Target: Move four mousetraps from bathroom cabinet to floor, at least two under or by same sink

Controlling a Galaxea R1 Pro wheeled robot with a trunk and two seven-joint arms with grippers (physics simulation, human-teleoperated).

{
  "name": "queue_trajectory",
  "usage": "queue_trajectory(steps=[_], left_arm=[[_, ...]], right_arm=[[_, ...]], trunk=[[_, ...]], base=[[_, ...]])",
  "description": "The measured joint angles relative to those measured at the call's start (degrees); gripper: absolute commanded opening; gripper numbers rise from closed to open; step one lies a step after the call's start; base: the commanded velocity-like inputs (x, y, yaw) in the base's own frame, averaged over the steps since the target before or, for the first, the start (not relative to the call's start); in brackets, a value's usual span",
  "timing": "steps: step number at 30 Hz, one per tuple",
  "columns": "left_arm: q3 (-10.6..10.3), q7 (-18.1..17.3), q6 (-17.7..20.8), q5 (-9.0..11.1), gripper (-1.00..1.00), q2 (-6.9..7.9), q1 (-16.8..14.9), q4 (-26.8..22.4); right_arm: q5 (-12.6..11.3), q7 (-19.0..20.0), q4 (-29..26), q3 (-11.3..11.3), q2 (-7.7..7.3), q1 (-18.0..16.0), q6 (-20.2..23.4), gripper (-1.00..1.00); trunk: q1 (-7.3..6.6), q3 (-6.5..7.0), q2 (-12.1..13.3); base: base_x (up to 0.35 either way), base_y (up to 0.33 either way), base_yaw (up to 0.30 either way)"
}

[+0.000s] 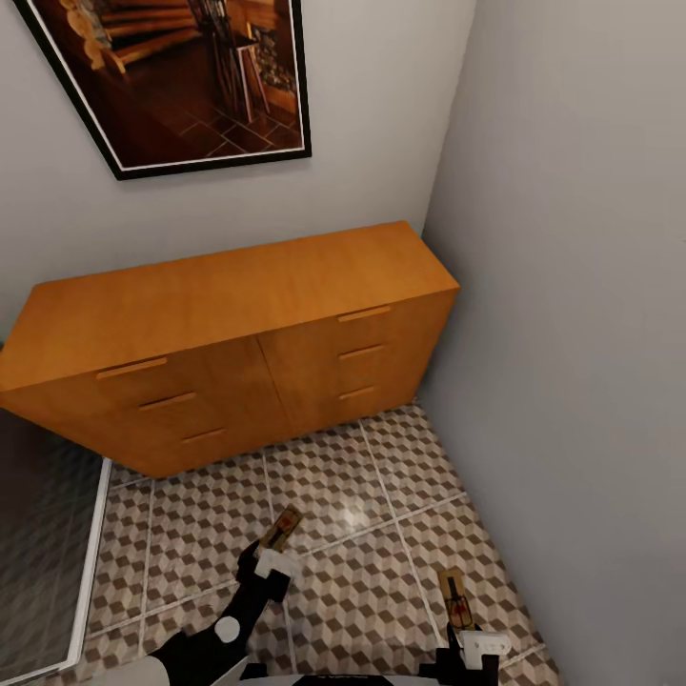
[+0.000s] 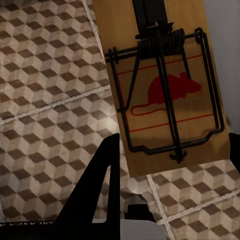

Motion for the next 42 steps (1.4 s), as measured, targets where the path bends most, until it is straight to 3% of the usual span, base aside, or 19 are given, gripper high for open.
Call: queue_trajectory(steps=[10, 13, 19, 22, 26, 42], left_arm=[[0.05, -1.1, -14.49, 0.83, -1.0, 1.07, 4.54, 10.53], [0.05, -1.13, -17.04, 3.19, -1.0, 1.04, 5.75, 12.03], [0.22, -1.17, -22.3, 11.47, -1.0, 1.15, 8.25, 13.64], [0.15, -1.18, -23.1, 13.13, -1.0, 1.15, 9.16, 14.97], [0.06, -1.15, -23.37, 13.87, -1.0, 1.08, 9.97, 15.99], [-0.01, -0.98, -23.01, 14.26, -1.0, 0.2, 10.78, 19.73]], right_arm=[[0.25, -0.2, -0.13, 0.25, -0.57, 0.02, 1.66, -1.0], [0.22, -0.1, -0.16, 0.33, -0.8, 0.02, 1.9, -1.0], [0.25, 0.09, -0.17, 1.16, -0.97, 0.02, 1.72, -1.0], [0.15, 0.14, -0.17, 1.43, -1.45, 0.02, 1.7, -1.0], [0.17, 0.18, -0.17, 1.74, -1.97, 0.02, 1.7, -1.0], [0.16, 0.07, -0.17, 1.79, -2.1, 0.02, 1.7, -1.0]], trunk=[[0.0, 0.0, 0.0], [0.0, 0.0, -0.01], [0.0, 0.0, -0.01], [0.0, 0.0, -0.01], [0.0, 0.0, -0.01], [0.0, 0.0, -0.01]], base=[[0.0, 0.0, 0.0], [0.0, 0.0, 0.0], [0.0, 0.0, 0.0], [0.0, 0.0, 0.0], [0.0, 0.0, 0.0], [0.0, 0.0, 0.0]])
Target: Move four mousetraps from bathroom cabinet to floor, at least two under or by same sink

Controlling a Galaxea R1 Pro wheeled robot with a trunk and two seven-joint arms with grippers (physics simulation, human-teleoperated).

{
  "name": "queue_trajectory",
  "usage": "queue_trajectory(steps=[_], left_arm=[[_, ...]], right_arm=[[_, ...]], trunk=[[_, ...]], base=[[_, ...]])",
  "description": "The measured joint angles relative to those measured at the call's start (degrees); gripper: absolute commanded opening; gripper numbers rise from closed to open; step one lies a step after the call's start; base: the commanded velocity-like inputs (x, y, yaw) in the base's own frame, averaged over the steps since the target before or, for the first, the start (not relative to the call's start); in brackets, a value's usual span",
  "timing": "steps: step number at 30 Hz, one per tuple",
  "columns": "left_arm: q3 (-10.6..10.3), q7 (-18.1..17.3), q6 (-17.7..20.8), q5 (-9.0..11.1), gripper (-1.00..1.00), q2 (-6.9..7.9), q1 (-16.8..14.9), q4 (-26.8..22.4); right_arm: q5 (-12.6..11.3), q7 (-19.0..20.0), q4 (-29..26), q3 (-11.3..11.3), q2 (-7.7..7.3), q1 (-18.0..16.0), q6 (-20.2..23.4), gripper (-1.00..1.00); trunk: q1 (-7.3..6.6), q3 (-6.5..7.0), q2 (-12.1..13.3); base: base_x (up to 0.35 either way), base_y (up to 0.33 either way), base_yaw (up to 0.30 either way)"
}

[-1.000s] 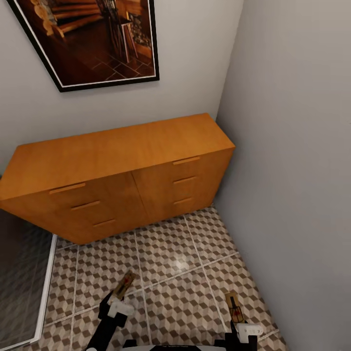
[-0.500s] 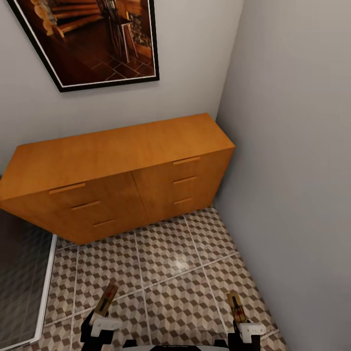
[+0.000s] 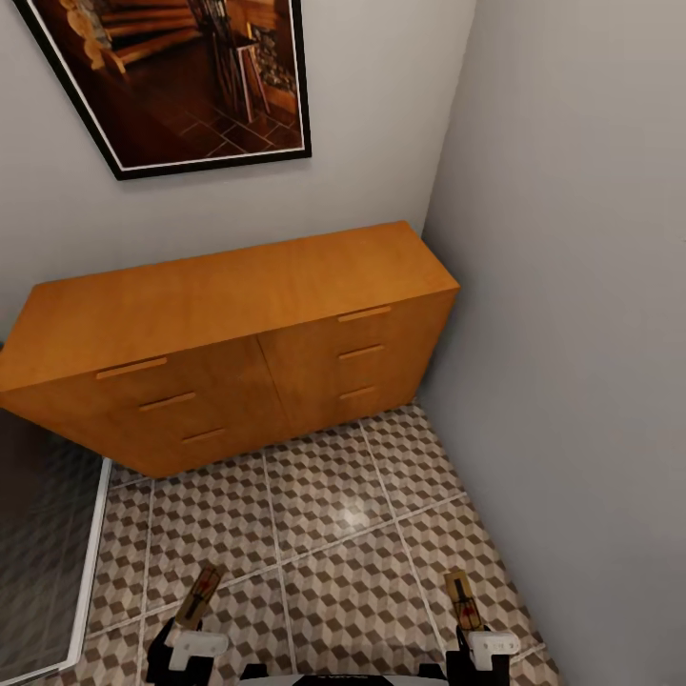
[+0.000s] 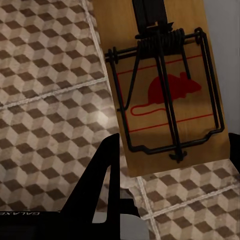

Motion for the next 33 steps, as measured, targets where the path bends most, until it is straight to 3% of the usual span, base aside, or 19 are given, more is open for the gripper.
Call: queue_trajectory(steps=[14, 33], left_arm=[[0.05, 0.0, 0.08, 0.02, -1.0, -0.37, 0.07, 0.17], [-0.06, -0.01, 0.11, -0.09, -1.0, -0.89, 0.16, 0.16]], right_arm=[[0.01, -0.03, 0.0, 0.02, 0.11, -0.01, 0.0, -1.0], [0.0, -0.05, 0.0, 0.01, 0.01, -0.01, 0.0, -1.0]], trunk=[[0.0, 0.12, 0.0], [0.0, 1.8, 0.0]], base=[[0.0, 0.0, 0.0], [0.0, 0.0, 0.0]])
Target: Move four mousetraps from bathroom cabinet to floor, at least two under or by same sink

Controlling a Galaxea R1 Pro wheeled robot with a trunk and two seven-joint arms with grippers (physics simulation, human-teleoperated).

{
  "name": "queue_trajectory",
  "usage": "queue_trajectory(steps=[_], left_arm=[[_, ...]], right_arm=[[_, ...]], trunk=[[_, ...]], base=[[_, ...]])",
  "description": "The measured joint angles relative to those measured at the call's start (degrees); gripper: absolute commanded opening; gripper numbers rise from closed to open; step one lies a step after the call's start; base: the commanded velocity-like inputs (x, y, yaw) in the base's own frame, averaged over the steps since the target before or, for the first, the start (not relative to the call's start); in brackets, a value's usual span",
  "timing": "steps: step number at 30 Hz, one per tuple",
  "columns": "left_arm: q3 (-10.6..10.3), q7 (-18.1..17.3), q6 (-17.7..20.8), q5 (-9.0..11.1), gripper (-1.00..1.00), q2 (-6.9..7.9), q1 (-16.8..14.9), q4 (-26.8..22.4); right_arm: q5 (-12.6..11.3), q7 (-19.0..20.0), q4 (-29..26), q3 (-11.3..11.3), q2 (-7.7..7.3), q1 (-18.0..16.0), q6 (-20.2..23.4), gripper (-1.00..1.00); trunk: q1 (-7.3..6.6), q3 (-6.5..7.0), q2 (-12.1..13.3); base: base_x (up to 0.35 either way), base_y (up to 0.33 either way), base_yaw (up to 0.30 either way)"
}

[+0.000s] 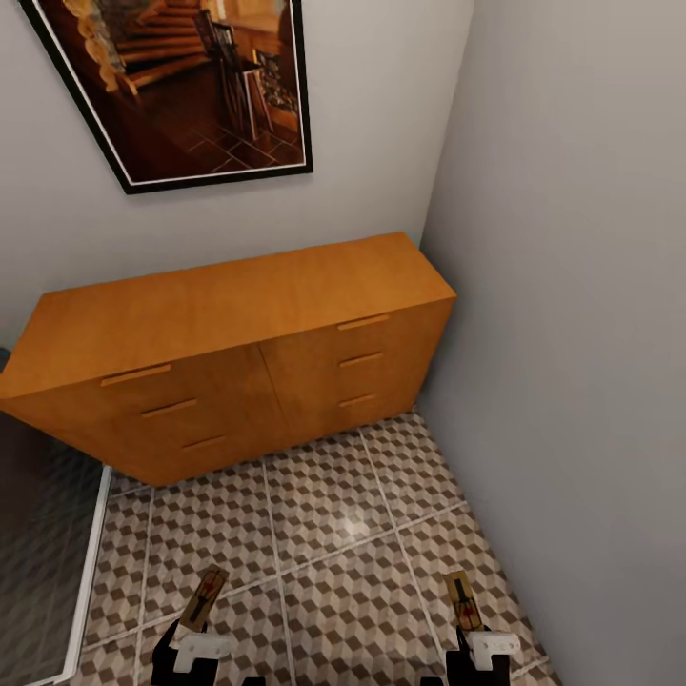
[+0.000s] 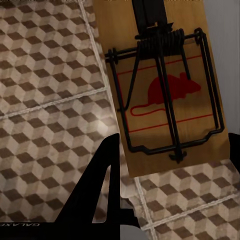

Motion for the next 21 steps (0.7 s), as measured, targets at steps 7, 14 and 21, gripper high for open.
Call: queue_trajectory(steps=[7, 14, 21], left_arm=[[0.16, 0.0, -0.02, 0.07, -1.0, -0.51, 0.18, 0.0], [0.16, 0.0, -0.02, 0.07, -1.0, -0.54, 0.34, 0.0], [0.11, 0.0, -0.02, 0.03, -1.0, -0.62, 0.43, 0.0]], right_arm=[[-0.01, -0.06, 0.0, 0.0, 0.01, 0.01, 0.02, -1.0], [-0.01, -0.13, 0.0, 0.0, -0.02, 0.0, 0.05, -1.0], [0.03, -0.22, 0.0, 0.01, 0.02, 0.01, 0.08, -1.0]], trunk=[[0.0, 0.65, 0.0], [0.0, 1.3, 0.0], [0.0, 1.93, 0.0]], base=[[0.0, 0.0, 0.0], [0.0, 0.0, 0.0], [0.0, 0.0, 0.0]])
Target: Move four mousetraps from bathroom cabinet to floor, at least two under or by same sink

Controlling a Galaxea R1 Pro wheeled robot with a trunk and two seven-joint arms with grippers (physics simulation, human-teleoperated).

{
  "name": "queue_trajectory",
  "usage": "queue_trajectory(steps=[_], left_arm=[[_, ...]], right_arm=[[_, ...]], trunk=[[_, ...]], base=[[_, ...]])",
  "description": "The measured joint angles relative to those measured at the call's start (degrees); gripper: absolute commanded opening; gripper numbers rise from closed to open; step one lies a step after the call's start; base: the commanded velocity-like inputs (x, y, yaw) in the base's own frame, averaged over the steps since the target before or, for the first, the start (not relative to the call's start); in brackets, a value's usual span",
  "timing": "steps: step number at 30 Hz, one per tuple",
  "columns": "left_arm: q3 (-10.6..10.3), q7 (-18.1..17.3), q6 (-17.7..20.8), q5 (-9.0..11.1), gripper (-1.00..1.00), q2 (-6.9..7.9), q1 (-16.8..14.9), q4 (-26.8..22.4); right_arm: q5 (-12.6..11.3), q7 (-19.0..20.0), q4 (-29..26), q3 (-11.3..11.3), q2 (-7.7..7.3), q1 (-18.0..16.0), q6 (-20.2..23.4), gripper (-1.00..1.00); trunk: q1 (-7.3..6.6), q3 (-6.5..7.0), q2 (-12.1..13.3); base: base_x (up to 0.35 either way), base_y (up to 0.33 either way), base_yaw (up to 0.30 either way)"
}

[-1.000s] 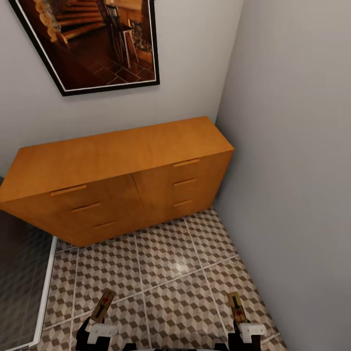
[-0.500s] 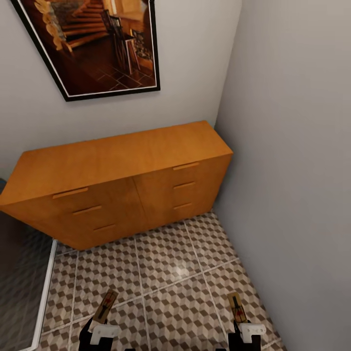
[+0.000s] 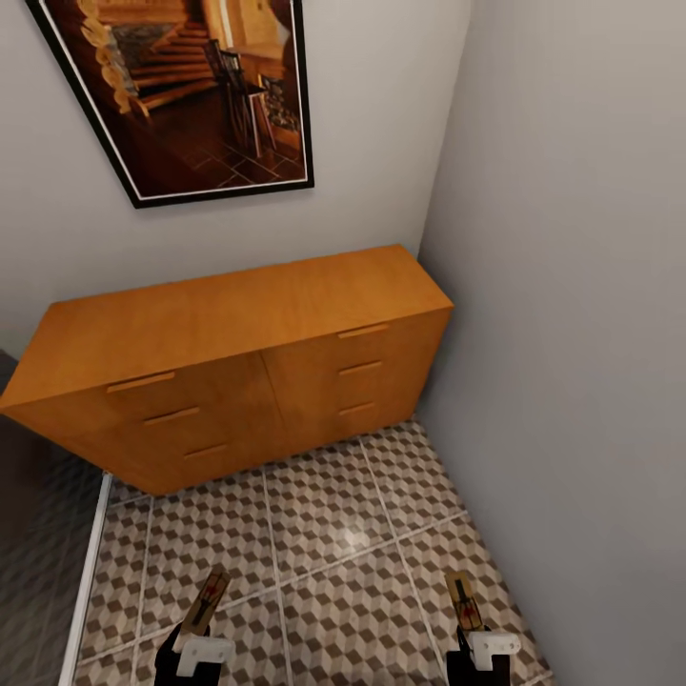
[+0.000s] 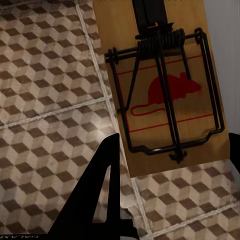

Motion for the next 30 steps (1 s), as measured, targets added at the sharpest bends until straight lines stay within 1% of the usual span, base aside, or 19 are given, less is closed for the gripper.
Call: queue_trajectory(steps=[23, 27, 30], left_arm=[[-0.03, -0.01, 0.0, -0.01, -1.0, -0.01, 0.02, 0.0], [-0.07, -0.01, 0.01, -0.03, -1.0, -0.67, 0.02, 0.0], [-0.04, 0.0, 0.03, -0.01, -1.0, -0.81, 0.12, 0.01]], right_arm=[[0.04, 0.0, 0.0, 0.0, 0.04, -0.01, 0.08, -1.0], [0.04, 0.0, 0.0, 0.0, 0.12, 0.01, 0.09, -1.0], [0.04, -0.01, 0.0, 0.0, 0.1, 0.01, 0.09, -1.0]], trunk=[[0.0, 2.05, 0.0], [0.0, 2.4, 0.0], [0.0, 2.66, 0.0]], base=[[0.0, 0.0, 0.0], [0.0, 0.0, 0.0], [0.0, 0.0, 0.0]])
